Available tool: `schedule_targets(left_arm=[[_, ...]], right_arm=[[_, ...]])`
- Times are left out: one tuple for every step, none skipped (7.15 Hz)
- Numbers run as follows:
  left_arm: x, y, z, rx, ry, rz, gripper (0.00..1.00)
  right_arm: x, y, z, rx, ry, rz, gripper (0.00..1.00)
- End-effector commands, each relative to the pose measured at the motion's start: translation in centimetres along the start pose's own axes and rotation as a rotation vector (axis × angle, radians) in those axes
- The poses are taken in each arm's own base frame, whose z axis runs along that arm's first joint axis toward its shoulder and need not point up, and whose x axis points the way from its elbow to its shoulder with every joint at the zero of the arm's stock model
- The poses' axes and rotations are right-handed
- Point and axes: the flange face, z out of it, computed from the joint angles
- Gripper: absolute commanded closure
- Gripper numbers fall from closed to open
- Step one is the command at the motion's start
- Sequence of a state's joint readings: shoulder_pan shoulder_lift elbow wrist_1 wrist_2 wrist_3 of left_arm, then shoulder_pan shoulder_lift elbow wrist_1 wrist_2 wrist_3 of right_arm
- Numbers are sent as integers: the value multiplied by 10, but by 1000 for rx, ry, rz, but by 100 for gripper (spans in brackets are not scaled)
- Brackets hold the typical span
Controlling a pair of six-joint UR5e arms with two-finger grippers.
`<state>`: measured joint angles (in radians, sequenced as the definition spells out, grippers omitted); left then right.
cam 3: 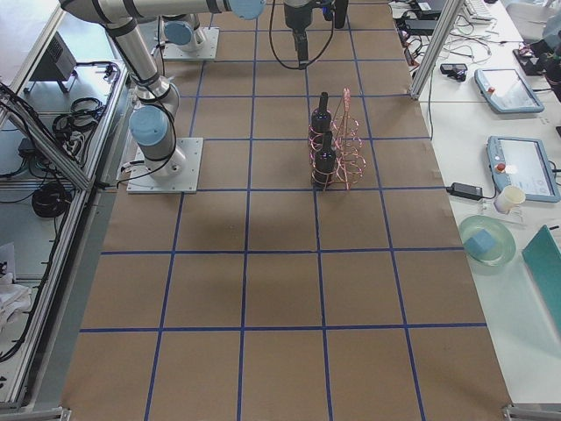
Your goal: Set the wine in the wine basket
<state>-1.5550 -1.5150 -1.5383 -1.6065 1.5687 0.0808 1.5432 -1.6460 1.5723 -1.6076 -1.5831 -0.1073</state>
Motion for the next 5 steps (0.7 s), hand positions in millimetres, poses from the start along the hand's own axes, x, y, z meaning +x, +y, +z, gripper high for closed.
schedule_targets(left_arm=[[-1, 0, 1, -3, -10, 7, 0], [-1, 0, 1, -2, -7, -2, 0], [-2, 1, 2, -8, -12, 10, 0], [-9, -1, 3, -5, -12, -5, 0], [-23, -8, 4, -8, -11, -31, 0]], right_arm=[[0, 0, 0, 0, 0, 0, 0], [0, 0, 0, 0, 0, 0, 0], [0, 0, 0, 0, 0, 0, 0], [0, 0, 0, 0, 0, 0, 0], [0, 0, 0, 0, 0, 0, 0]])
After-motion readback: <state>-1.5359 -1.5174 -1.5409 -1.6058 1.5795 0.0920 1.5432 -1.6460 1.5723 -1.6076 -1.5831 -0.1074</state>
